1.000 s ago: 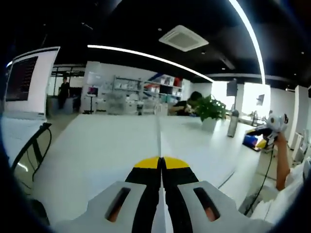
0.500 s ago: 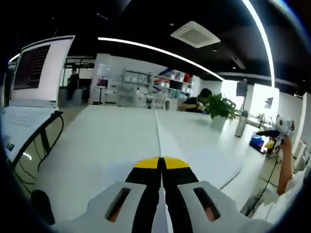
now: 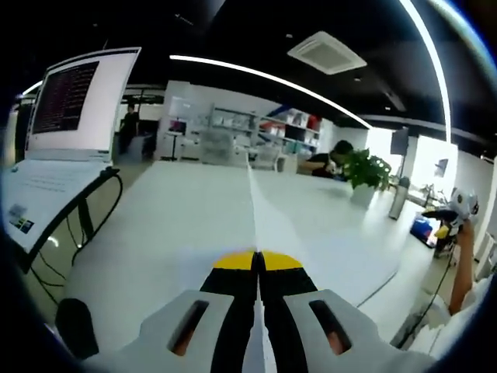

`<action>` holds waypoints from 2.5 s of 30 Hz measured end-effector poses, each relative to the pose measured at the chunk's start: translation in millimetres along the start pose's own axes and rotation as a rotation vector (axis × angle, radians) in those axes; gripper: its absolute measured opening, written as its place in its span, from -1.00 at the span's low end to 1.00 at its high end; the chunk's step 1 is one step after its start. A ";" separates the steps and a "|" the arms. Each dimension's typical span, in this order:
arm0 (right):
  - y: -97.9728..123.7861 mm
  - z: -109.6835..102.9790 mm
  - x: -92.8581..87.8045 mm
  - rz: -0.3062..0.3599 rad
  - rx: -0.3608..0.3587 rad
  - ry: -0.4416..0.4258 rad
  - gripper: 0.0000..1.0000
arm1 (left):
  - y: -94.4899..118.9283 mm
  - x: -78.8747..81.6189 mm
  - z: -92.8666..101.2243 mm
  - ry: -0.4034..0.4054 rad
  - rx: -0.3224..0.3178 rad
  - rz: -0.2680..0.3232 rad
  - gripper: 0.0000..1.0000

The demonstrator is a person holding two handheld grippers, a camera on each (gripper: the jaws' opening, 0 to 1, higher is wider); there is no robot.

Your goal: Grasp the top corner of one sheet in the document stack and pull a single sheet out from the document stack, separating that one sheet from the rest and lifting it clear until the single sheet is fully removed from the stack

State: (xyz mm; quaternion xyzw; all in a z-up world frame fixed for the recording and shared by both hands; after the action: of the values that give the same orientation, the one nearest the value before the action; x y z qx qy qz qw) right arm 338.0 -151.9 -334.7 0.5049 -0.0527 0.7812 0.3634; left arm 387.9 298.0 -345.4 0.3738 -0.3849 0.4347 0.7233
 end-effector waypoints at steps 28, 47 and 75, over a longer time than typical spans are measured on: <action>1.9 0.8 0.7 0.003 -0.002 0.000 -0.01 | -17.2 -28.8 -49.5 -0.042 0.129 -0.106 -0.95; 1.7 -0.2 -2.8 -0.007 0.002 -0.001 -0.01 | -30.2 -46.7 -45.4 -0.035 0.113 -0.169 -0.95; 0.2 -0.5 -3.1 -0.013 0.005 0.005 -0.01 | -43.0 -59.9 -65.4 -0.244 0.164 -0.208 -0.82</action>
State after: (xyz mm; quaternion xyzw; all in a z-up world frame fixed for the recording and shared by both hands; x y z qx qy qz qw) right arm 338.2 -153.4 -337.4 0.5045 -0.0464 0.7801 0.3673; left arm 423.0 320.1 -434.9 0.5195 -0.3922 0.3387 0.6794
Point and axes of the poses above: the point that each gripper's makers call its tool centre point, and the gripper's own axes: y roughly backward along the fingers, z roughly to its right, x roughly out of its top, the point moved 1 cm from there along y, roughly backward along the fingers, and after that the axes turned 15 degrees about y, right-handed, at the moved point
